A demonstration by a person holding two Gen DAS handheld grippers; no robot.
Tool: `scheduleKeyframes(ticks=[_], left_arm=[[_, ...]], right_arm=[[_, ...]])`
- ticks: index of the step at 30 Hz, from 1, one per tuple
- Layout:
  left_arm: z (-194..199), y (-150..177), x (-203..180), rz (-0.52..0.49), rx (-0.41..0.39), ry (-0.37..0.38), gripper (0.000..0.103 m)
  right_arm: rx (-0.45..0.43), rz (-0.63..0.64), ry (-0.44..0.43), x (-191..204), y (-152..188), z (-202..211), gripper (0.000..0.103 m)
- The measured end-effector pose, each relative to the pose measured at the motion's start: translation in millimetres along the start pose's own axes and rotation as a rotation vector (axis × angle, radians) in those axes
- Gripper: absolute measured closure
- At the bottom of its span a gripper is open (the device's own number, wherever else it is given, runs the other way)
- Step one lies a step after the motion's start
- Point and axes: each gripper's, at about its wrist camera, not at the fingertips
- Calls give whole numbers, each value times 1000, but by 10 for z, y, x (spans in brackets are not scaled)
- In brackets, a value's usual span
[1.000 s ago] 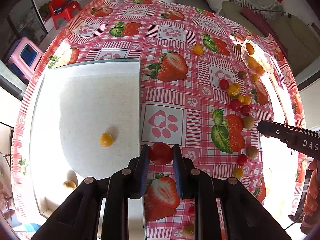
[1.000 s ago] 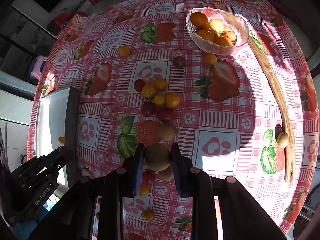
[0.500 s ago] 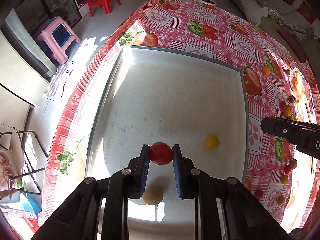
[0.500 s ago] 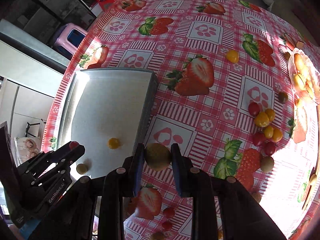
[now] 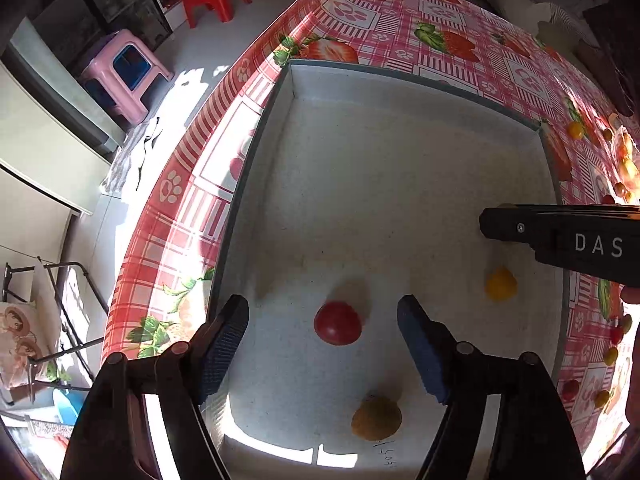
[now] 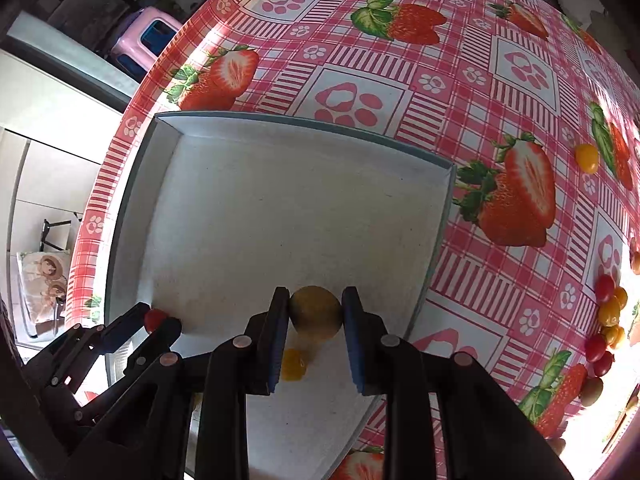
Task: Organize fruits
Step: 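Carry both fruits into the white tray and open both tools, then grasp a red cherry tomato with the left tool while the right grasps a brown fruit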
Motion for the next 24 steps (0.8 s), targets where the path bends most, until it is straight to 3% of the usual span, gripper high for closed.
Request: scheduleKeyframes(ticks=[3, 4, 5, 6, 7, 10, 17, 24], left_arm=[[-34, 21, -48, -32, 14, -20, 25], [-46, 21, -43, -30, 21, -16, 25], [-48, 29, -40, -27, 24, -13, 25], [-46, 36, -38, -24, 27, -12, 25], [-43, 41, -40, -23, 31, -12, 25], [-6, 60, -57, -36, 31, -15, 25], [112, 182, -213, -94, 36, -13, 25], [306, 363, -552, -188, 26, 27, 25]], right_arm=[[-5, 23, 19, 41, 6, -15, 71], [-4, 28, 14, 51, 6, -16, 66], [-2, 33, 4, 66, 7, -14, 61], [3, 35, 4, 73, 4, -12, 43], [2, 36, 6, 101, -21, -23, 35], [-21, 22, -12, 125, -59, 81, 23], [-84, -16, -22, 36, 108, 455, 22], [-89, -136, 4, -463, 537, 678, 22]])
Point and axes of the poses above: each gripper's, at about its wrist camera, not at the fingertips, and z roughly against the way its jaws point, x to its left, y to its underside, and after that the axes turned 7 degrees about z, right-handed
